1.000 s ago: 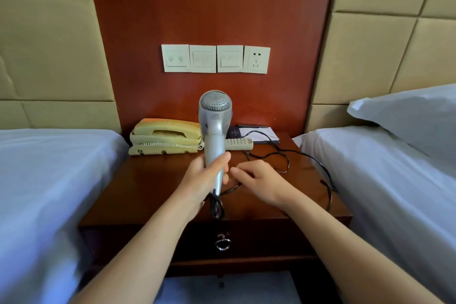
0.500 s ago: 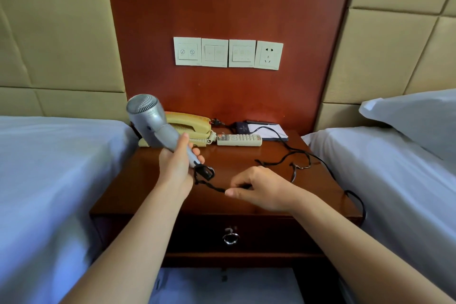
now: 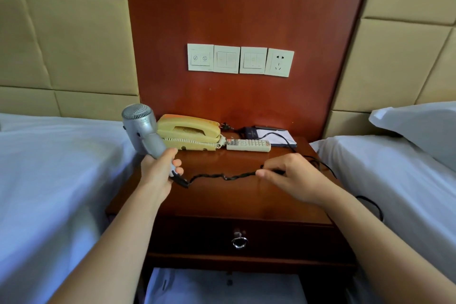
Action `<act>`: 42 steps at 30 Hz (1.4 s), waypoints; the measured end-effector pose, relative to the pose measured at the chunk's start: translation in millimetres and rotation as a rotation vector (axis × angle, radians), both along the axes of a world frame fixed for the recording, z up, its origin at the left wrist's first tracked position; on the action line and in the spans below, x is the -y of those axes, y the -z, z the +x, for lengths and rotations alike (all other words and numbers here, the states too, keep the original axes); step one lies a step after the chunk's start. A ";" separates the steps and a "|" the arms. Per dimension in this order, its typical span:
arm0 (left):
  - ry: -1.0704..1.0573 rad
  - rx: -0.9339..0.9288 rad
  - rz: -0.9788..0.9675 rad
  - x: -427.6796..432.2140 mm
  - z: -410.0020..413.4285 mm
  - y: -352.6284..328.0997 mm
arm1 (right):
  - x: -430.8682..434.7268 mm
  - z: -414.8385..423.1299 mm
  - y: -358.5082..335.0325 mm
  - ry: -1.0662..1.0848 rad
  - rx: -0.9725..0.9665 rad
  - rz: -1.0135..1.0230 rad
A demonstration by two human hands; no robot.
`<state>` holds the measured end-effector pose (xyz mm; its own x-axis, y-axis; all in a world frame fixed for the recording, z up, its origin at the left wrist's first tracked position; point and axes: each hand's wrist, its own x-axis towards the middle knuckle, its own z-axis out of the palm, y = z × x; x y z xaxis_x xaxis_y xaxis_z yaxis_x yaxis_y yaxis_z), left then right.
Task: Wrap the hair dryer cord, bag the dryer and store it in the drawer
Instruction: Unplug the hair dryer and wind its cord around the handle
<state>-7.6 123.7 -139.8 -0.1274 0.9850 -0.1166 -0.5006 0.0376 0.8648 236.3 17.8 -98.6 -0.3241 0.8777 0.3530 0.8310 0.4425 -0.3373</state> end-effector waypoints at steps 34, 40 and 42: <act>0.874 -1.016 0.197 64.2 50.9 -19.2 | -14.7 -6.2 -18.2 0.407 0.183 0.345; 0.845 -0.879 0.193 60.5 43.3 -11.3 | -15.3 10.5 -14.6 0.322 0.034 0.221; 0.877 -0.822 0.188 60.2 39.6 -11.2 | -14.7 12.1 -14.4 0.287 0.017 0.226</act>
<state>32.0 63.6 -128.6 0.6220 0.7664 -0.1605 0.3315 -0.0720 0.9407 248.4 32.5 -84.2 -0.0830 0.8343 0.5451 0.9368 0.2518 -0.2427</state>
